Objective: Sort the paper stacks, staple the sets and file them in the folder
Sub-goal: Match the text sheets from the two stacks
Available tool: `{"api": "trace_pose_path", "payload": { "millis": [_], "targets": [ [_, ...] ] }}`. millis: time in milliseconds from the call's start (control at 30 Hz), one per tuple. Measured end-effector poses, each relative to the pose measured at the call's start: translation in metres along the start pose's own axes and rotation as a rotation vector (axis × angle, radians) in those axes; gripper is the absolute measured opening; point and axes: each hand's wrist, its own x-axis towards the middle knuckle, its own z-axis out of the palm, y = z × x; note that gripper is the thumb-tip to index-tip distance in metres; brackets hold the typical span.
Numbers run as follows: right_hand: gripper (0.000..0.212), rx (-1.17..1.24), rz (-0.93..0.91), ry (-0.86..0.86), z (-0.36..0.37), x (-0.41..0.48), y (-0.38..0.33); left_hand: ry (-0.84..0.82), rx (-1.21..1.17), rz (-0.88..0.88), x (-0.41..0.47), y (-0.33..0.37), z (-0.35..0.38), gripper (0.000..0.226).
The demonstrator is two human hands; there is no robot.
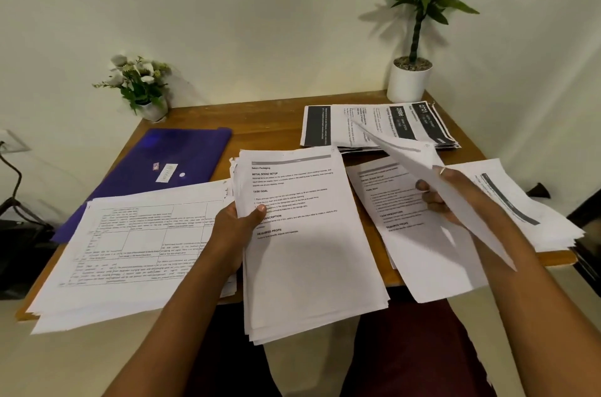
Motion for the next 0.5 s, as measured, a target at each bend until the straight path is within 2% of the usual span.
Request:
{"api": "trace_pose_path", "payload": {
  "millis": [33, 67, 133, 200, 267, 367, 433, 500],
  "targets": [
    [0.018, -0.161, -0.097, 0.132, -0.006, 0.001, -0.002, 0.000, 0.000, -0.002, 0.000, 0.000, 0.000, 0.030],
    [0.019, -0.282, -0.159, 0.181, -0.013, 0.004, -0.003, 0.000, -0.004, -0.001, 0.001, -0.001, 0.000, 0.030],
    [0.021, -0.465, -0.279, 0.215, -0.028, 0.012, -0.002, -0.003, -0.021, -0.005, 0.000, -0.001, 0.000, 0.027],
    [0.015, -0.581, -0.338, 0.252, -0.040, 0.017, 0.004, -0.006, -0.023, -0.007, 0.000, -0.002, 0.001, 0.028],
    [0.019, -0.760, -0.344, 0.314, -0.043, 0.021, 0.007, -0.010, -0.012, 0.000, 0.000, -0.001, 0.001, 0.026],
    [0.031, -1.023, -0.236, 0.453, -0.034, 0.027, 0.013, -0.018, -0.023, 0.008, 0.000, -0.002, 0.000, 0.026],
    [0.051, -1.080, -0.281, 0.575, -0.019, 0.024, 0.015, -0.011, -0.020, 0.005, 0.001, -0.003, 0.000, 0.029],
    [0.059, -0.988, -0.501, 0.646, 0.004, 0.013, 0.018, -0.011, -0.018, 0.000, 0.002, -0.004, 0.000, 0.032]
  ]
}}
